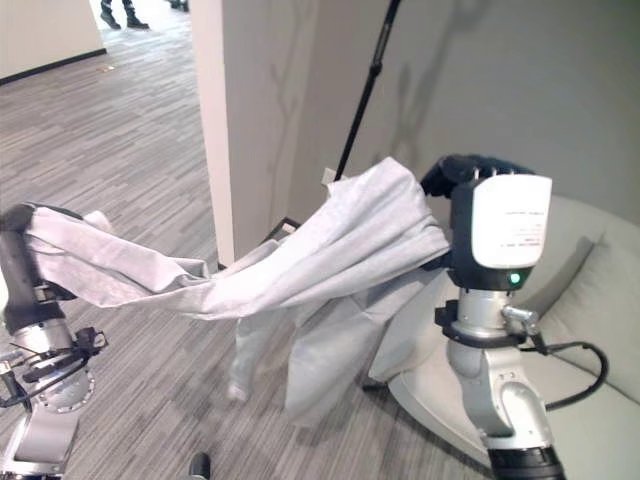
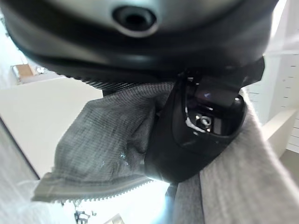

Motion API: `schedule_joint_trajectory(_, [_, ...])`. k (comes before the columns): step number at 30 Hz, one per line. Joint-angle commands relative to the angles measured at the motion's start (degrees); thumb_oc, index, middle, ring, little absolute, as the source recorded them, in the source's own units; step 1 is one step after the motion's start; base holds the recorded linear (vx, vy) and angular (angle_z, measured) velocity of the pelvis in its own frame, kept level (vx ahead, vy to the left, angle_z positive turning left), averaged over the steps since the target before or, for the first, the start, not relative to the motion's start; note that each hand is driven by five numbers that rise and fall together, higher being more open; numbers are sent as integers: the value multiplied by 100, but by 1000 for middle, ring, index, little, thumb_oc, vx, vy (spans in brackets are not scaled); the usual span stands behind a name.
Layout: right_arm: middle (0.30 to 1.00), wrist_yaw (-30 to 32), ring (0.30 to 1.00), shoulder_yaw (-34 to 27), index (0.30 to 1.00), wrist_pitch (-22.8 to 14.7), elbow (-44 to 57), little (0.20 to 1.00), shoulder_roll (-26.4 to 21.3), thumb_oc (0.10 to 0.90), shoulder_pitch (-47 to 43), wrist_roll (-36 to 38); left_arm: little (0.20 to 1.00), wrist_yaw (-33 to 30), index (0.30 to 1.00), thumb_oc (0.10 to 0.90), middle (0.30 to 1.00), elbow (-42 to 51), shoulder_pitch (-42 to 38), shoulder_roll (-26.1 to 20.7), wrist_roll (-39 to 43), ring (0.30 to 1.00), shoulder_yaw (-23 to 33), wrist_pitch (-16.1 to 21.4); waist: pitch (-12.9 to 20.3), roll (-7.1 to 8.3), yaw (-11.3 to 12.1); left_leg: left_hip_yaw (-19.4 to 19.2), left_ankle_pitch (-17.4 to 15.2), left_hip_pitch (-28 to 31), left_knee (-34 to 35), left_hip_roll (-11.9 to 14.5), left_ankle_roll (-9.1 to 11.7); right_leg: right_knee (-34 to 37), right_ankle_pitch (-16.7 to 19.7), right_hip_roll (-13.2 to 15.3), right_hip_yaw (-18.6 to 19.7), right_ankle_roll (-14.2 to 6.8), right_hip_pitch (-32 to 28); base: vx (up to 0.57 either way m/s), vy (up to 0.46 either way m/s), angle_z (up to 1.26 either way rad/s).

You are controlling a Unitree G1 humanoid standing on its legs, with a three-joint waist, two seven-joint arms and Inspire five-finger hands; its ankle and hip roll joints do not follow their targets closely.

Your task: Hang the clothes on the sofa on the clothes rack.

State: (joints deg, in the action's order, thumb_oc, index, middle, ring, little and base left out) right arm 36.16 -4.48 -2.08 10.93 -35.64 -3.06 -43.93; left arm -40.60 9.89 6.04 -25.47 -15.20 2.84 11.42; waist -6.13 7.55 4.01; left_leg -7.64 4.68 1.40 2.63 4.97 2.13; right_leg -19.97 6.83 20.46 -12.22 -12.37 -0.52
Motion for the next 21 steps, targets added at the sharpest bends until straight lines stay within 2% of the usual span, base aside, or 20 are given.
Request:
schedule_joint_trajectory(1, [300,219,300,-5,300,-199,-21,300,-222,400,-792,945,300,-256,300,400,300,464,-389,-108,-106,300,180,285,250,-191,-259,-202,-641,265,36,111,-166,-680,-948,-718,-266,344,836,54,-34,-37])
schedule_joint_trajectory(2, [300,11,300,9,300,-398,36,300,-189,400,-813,1294,300,-216,300,400,300,483,-361,-156,-134,300,357,301,264,-152,-222,-249,-675,260,28,77,-119,-224,-1155,-765,-470,430,648,43,-75,-46])
schedule_joint_trajectory(3, [300,-12,300,-5,300,-403,51,300,-183,400,-807,1315,300,-206,300,400,300,497,-352,-163,-130,300,368,299,257,-151,-233,-244,-649,247,17,90,-115,-154,-1114,-785,-498,453,615,2,-57,-37])
schedule_joint_trajectory(4, [300,-85,300,14,300,-550,125,300,-205,400,-806,1561,300,-151,300,400,300,483,-312,-161,-167,300,486,252,306,-94,-134,-297,-671,197,-4,33,-83,322,-1217,-719,-823,521,468,32,-89,-25])
schedule_joint_trajectory(5, [300,-277,300,85,300,-698,96,300,-200,400,-716,1862,300,-61,300,400,300,474,-253,-130,-204,300,547,253,360,-17,-143,-315,-715,154,-55,41,-10,888,-1239,-825,-898,580,181,46,-146,-16])
schedule_joint_trajectory(6, [300,-397,300,114,300,-781,119,300,-226,400,-638,2149,300,-53,300,400,300,460,-212,-73,-135,300,616,298,417,14,-141,-371,-707,110,-134,114,72,1285,-1148,-975,-810,592,19,71,-160,-13])
schedule_joint_trajectory(8, [300,-659,300,61,300,-892,201,300,-407,400,-501,2501,300,52,300,400,300,462,51,185,136,300,758,346,589,8,-87,-435,-656,57,-195,202,126,1727,-995,-1080,-706,606,-176,83,-75,-11])
schedule_joint_trajectory(11, [300,-797,300,-32,300,-936,289,300,-466,400,-362,2586,300,158,300,400,300,427,125,170,121,300,711,318,647,5,-95,-389,-688,85,-200,232,135,1777,-1056,-1136,-669,622,-312,71,-19,-15])
schedule_joint_trajectory(12, [300,-1432,300,1308,300,-1139,-371,300,264,400,-1220,3436,300,-65,300,400,300,-280,-839,-54,246,300,758,176,275,19,417,907,-488,-658,-535,146,210,2135,-662,-1104,124,328,98,89,-57,4])
schedule_joint_trajectory(13, [300,-1417,300,1284,300,-1099,-357,300,192,400,-1207,3326,300,5,300,400,300,-229,-777,-28,164,300,747,151,347,-92,390,677,-478,-621,-430,200,216,2341,-680,-1166,68,337,3,48,-55,-4])
schedule_joint_trajectory(14, [300,-1417,300,1285,300,-1097,-355,300,189,400,-1204,3326,300,7,300,400,300,-226,-773,-23,163,300,747,150,346,-97,394,673,-476,-610,-420,205,218,2354,-671,-1172,71,339,-6,55,-90,-6])
schedule_joint_trajectory(15, [300,-1369,300,1188,300,-1045,-356,300,180,400,-1130,3254,300,70,300,400,300,-217,-659,-2,157,300,809,168,431,-242,363,541,-360,-527,-204,310,299,2468,-722,-1245,32,376,-80,43,-48,-6])
schedule_joint_trajectory(16, [300,-1324,300,1184,300,-1020,-408,300,252,400,-1124,3277,300,43,300,400,300,-292,-606,38,200,300,831,132,456,-346,351,570,-237,-491,-86,337,329,2475,-764,-1302,57,436,-96,57,-71,-2])
schedule_joint_trajectory(19, [300,-1307,300,1190,300,-998,-610,300,517,400,-974,3602,300,-11,300,400,300,-487,-632,34,276,300,888,99,434,-407,293,607,62,-464,30,433,504,2472,-822,-1354,-70,531,-170,55,-85,20])
schedule_joint_trajectory(21, [300,-1386,300,1326,300,-851,-861,300,708,400,-846,4114,300,-35,300,400,300,-637,-620,-7,294,300,964,-16,464,-451,263,657,151,-429,149,523,563,2497,-872,-1391,-126,549,-231,47,-73,36])
